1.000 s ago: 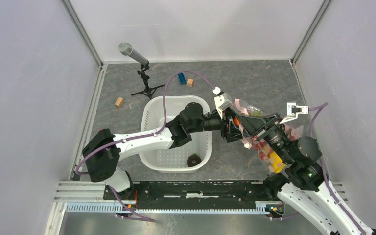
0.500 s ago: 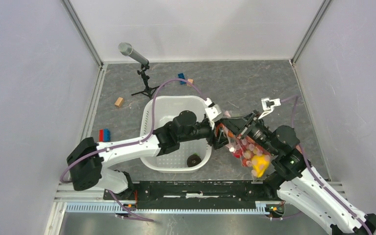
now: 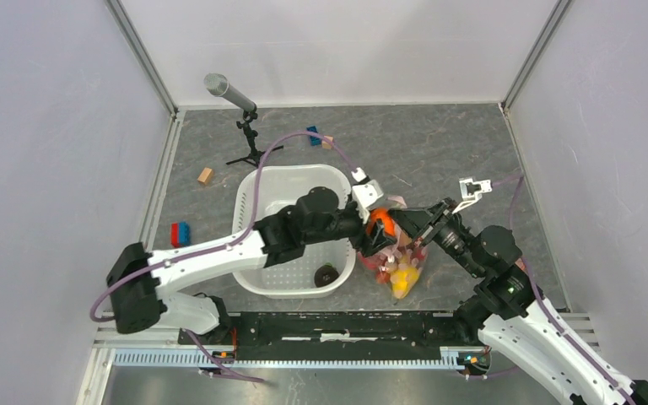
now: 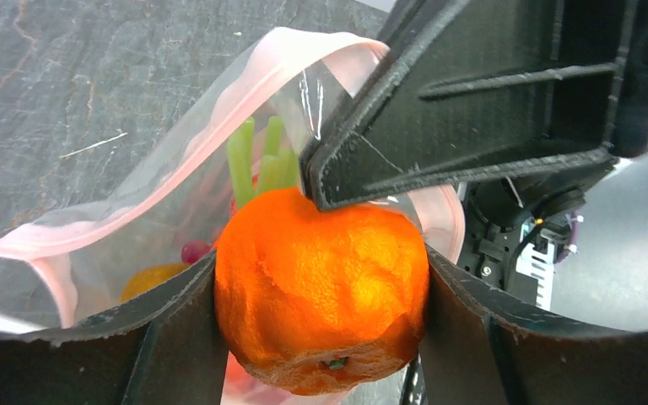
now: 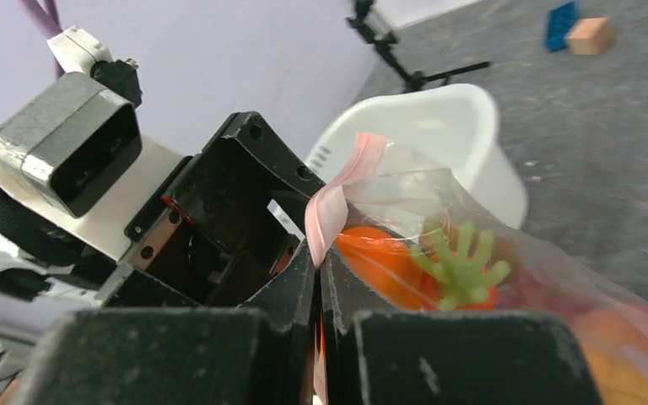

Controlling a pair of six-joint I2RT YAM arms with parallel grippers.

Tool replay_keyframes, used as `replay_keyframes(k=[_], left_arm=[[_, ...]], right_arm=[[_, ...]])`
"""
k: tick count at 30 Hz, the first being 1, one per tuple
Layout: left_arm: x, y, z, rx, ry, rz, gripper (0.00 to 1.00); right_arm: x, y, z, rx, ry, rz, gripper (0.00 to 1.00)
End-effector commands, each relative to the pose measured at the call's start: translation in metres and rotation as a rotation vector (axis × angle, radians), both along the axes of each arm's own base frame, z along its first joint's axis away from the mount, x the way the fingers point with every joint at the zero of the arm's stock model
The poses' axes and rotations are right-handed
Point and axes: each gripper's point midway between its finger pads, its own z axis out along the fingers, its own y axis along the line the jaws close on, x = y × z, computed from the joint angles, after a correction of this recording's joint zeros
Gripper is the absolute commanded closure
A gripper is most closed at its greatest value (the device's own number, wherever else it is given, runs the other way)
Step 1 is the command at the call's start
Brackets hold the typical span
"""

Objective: Place the food in the zip-top bag and seal the zipper

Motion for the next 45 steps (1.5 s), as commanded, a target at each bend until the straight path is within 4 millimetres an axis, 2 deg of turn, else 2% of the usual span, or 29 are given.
replay_keyframes(k=[1,5,10,14,19,25,28,33,35,37,39,40,42,45], left_arm=[[0.010,-0.038,-0.005,-0.033,-0.025,-0.040,0.28],[0.012,-0.069,-0.027,0.001,0.021,-0.104,0.29],[0.015,-0.080,-0.034,-0.026,0.036,-0.101,0.29],[0.033,-0.075,-0.039,-0.009,0.040,0.016,0.29],[0.052,-0.058,-0.015,-0.098,0.006,0.160,0.29],[0.075,-0.057,-0.019,-0.090,0.005,0.279,0.30],[0.062,-0.066,-0.013,-0.135,0.004,0.199,0.29],[0.061,-0.071,-0.048,0.008,0.027,0.182,0.29],[0.049,-0.075,-0.055,0.027,0.043,0.119,0.27],[0.034,-0.076,-0.058,0.039,0.053,0.036,0.26],[0.019,-0.074,-0.052,0.029,0.060,-0.037,0.23],[0.012,-0.072,-0.048,0.026,0.057,-0.073,0.17],[0.001,-0.068,-0.036,0.012,0.050,-0.123,0.16],[-0.004,-0.060,-0.014,0.008,0.028,-0.141,0.00]], right_arm=[[0.014,-0.028,-0.038,-0.137,0.064,-0.169,0.94],[0.014,-0.044,-0.062,-0.211,0.116,-0.234,0.94],[0.011,-0.064,-0.065,-0.223,0.118,-0.311,0.94],[0.005,-0.069,-0.059,-0.221,0.108,-0.313,0.94],[0.001,-0.069,-0.065,-0.284,0.122,-0.288,0.95],[-0.008,-0.057,-0.040,-0.292,0.053,-0.192,0.95],[-0.012,-0.054,-0.023,-0.307,0.011,-0.159,0.95],[-0.034,-0.025,0.016,-0.262,-0.121,0.043,0.95],[-0.032,-0.026,0.024,-0.248,-0.133,0.032,0.95],[-0.025,-0.035,0.025,-0.247,-0.120,-0.036,0.95],[-0.015,-0.048,0.022,-0.254,-0.087,-0.131,0.95],[-0.011,-0.055,0.021,-0.252,-0.075,-0.177,0.95],[-0.007,-0.064,0.022,-0.229,-0.074,-0.235,0.95],[-0.007,-0.069,0.028,-0.190,-0.089,-0.262,0.94]])
